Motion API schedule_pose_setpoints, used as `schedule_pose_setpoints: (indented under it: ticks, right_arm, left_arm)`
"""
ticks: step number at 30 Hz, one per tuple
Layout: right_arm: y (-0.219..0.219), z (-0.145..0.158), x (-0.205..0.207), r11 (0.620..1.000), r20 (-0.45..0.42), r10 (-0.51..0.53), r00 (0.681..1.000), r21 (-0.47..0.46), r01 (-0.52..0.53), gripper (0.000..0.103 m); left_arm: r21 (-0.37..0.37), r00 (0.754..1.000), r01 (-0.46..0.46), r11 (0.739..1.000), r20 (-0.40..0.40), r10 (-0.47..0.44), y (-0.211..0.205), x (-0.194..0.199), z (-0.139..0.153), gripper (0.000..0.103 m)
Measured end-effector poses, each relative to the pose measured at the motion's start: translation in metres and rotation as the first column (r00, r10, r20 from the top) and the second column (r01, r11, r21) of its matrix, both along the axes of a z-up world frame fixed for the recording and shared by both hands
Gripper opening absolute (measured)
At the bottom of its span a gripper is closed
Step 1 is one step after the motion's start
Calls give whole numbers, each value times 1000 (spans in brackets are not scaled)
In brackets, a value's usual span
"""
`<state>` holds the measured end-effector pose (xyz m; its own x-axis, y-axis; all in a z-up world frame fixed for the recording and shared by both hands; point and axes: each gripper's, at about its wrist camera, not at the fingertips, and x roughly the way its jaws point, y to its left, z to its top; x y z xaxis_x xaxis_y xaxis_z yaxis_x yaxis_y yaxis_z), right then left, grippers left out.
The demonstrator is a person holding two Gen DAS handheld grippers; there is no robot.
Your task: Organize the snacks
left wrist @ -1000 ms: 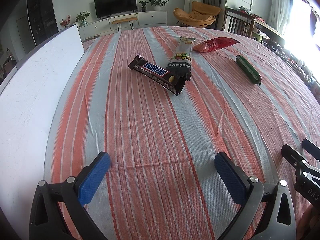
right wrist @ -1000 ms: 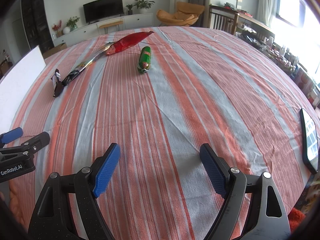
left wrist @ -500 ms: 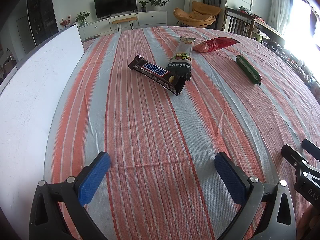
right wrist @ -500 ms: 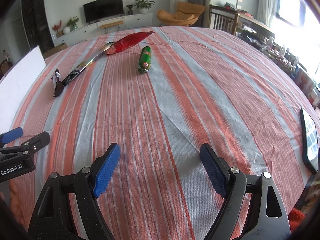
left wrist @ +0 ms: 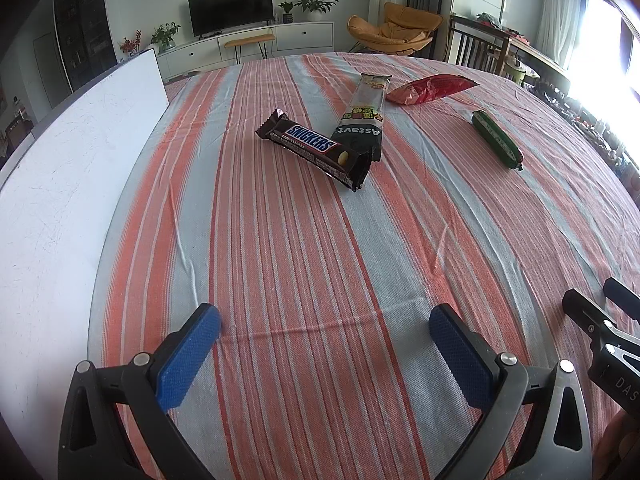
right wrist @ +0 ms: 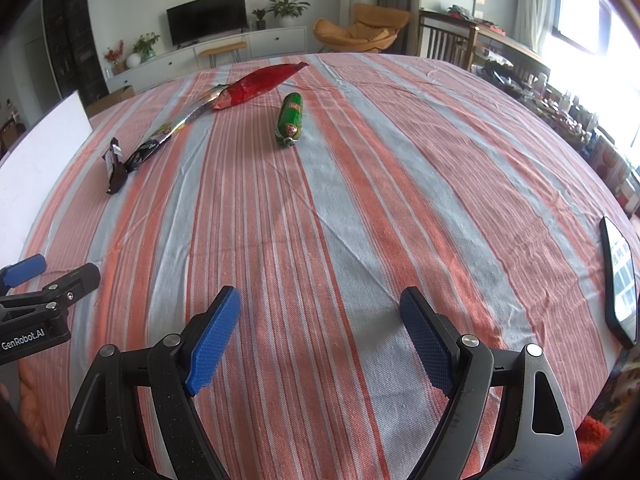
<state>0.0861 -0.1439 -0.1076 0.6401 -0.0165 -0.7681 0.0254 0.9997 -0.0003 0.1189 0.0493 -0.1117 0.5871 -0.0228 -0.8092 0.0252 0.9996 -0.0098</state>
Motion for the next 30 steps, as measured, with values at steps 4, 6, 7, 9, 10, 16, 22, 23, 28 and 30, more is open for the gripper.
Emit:
schedule_pose_setpoints:
  ticks: [4,6,7,9,10,16,22,23,28,30]
  right_arm:
    - [0,0,0,1000,0,0,1000,1,0,85]
    - [0,0,0,1000,0,0,1000,1,0,85]
    - [0,0,0,1000,0,0,1000,1,0,85]
    - [0,0,0,1000,0,1,1000,2,-1,85]
    - [0,0,0,1000,0,1,1000,3,-1,85]
    - [0,1,-1,1000,0,1,1000,3,-1,85]
    - [0,1,-1,1000,0,3,1000,5,-3,85]
    - [0,1,-1,1000,0,3,1000,6,-3,85]
    - [0,1,-1,1000,0,2,1000,6,-2,85]
    - [0,1,-1,1000,0,2,1000,6,-2,85]
  left_arm:
    - [0,1000,0,1000,0,0,0,0,0,103]
    - [-1,1000,2,1000,0,-2,0,0,0,103]
    - [-2,1000,3,1000,0,-3,0,0,0,103]
    - [-8,1000,7,1000,-2,-7,2,0,1,103]
    - [-11,1000,7,1000,-11,-7,3,0,1,103]
    - [-204,996,-80,976,-41,73,27,18,25,103]
    - [-242,976,-213,947,-89,197,41,92,41,96]
    - [-236,973,-226,945,-109,205,41,103,36,93]
    - [-165,968,-229,959,-142,207,29,133,14,75]
    - [-119,973,-211,970,-118,198,24,134,15,51]
